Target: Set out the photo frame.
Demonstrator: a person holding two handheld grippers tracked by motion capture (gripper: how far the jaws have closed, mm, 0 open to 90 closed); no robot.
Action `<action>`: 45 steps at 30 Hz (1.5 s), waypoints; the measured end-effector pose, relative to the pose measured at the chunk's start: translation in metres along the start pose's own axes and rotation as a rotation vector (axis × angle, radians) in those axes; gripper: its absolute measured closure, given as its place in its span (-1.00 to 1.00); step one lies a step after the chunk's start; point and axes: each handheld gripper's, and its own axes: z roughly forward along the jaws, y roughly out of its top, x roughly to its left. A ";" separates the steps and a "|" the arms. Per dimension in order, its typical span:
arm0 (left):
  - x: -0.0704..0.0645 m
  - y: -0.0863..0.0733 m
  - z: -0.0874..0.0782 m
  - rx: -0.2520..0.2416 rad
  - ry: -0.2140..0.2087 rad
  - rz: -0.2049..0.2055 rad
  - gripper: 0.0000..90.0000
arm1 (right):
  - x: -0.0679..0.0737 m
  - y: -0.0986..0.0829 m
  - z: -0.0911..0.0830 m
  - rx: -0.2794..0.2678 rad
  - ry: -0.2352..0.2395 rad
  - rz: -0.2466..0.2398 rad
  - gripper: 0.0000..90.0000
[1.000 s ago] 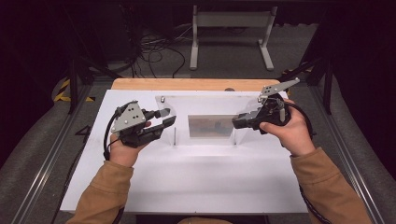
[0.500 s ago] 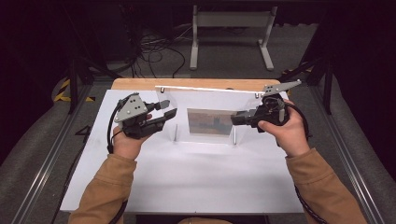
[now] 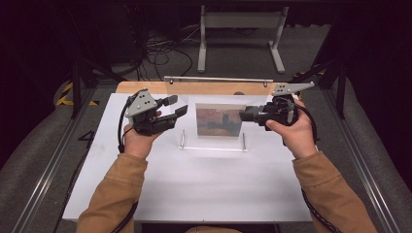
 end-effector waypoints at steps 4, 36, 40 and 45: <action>0.004 -0.004 0.004 -0.006 0.003 -0.008 -0.19 | -0.008 -0.003 0.005 -0.049 -0.015 0.000 0.19; 0.013 -0.038 -0.023 0.047 0.040 -0.080 -0.52 | -0.016 -0.025 -0.012 -0.164 -0.134 -0.139 -0.47; 0.004 -0.041 -0.044 0.071 0.043 -0.056 -0.57 | -0.007 -0.032 -0.027 -0.135 -0.146 -0.156 -0.58; -0.004 -0.047 -0.066 0.108 0.053 -0.033 -0.63 | 0.002 -0.045 -0.048 -0.103 -0.169 -0.182 -0.67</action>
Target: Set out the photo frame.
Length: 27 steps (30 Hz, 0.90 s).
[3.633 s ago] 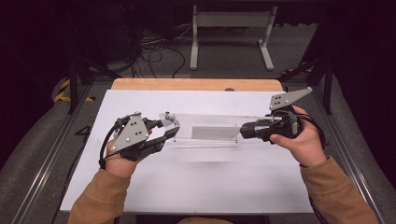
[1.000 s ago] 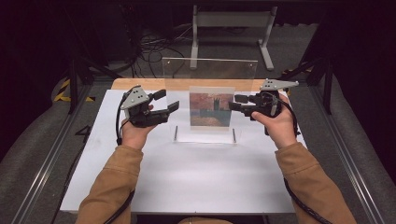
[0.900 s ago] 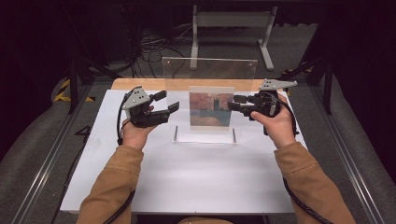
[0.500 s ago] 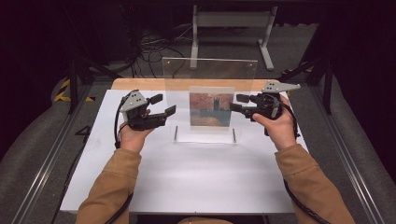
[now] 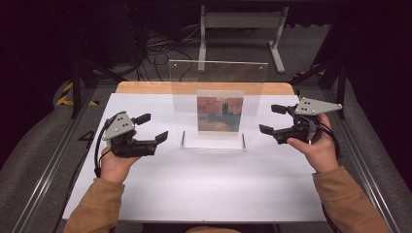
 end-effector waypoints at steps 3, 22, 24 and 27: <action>-0.004 -0.008 -0.010 0.025 -0.003 -0.018 -0.64 | 0.002 -0.006 -0.011 0.008 -0.003 0.003 -0.72; -0.019 -0.063 -0.026 0.146 -0.015 -0.070 -0.74 | 0.014 -0.080 -0.039 0.052 -0.019 0.070 -0.82; -0.017 -0.070 -0.025 0.168 -0.019 -0.074 -0.75 | 0.015 -0.089 -0.037 0.052 -0.007 0.087 -0.83; -0.016 -0.082 -0.022 0.184 -0.030 -0.100 -0.77 | 0.018 -0.099 -0.035 0.056 -0.003 0.096 -0.83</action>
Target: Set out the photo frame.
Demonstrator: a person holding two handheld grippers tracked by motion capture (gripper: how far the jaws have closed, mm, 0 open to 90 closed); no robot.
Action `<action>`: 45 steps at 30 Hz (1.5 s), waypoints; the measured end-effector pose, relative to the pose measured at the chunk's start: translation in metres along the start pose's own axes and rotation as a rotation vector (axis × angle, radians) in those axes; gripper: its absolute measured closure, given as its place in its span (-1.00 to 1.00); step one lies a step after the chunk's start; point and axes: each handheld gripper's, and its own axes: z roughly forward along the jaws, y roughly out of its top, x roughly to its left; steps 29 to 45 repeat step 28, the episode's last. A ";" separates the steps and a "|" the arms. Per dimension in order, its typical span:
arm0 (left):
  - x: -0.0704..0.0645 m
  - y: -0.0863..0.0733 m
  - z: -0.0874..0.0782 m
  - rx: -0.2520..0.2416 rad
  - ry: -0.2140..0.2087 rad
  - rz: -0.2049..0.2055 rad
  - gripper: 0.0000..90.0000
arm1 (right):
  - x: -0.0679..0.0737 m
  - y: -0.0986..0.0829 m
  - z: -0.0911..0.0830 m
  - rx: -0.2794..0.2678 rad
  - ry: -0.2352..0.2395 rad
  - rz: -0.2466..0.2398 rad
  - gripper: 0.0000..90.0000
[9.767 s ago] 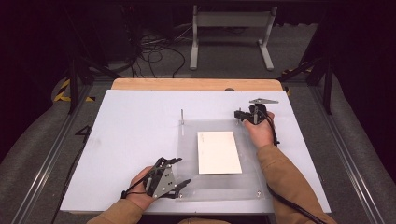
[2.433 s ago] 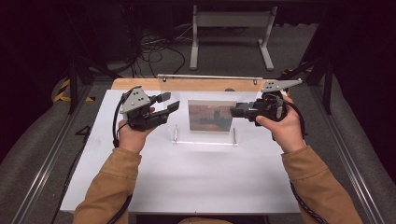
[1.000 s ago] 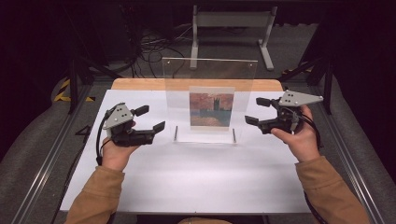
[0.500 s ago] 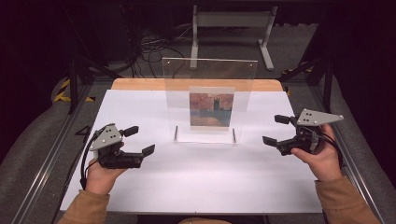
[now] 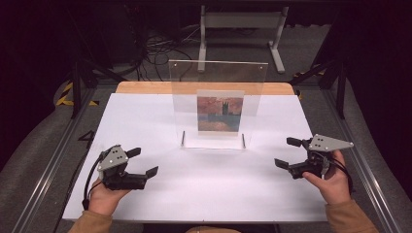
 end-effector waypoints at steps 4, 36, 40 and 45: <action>0.004 -0.010 0.004 0.026 0.003 0.005 -0.79 | 0.003 -0.014 0.007 0.019 -0.006 -0.006 -0.83; 0.010 -0.029 0.016 -0.017 0.021 -0.042 -0.80 | 0.003 -0.038 0.031 0.074 -0.007 -0.017 -0.84; 0.010 -0.029 0.016 -0.017 0.021 -0.042 -0.80 | 0.003 -0.038 0.031 0.074 -0.007 -0.017 -0.84; 0.010 -0.029 0.016 -0.017 0.021 -0.042 -0.80 | 0.003 -0.038 0.031 0.074 -0.007 -0.017 -0.84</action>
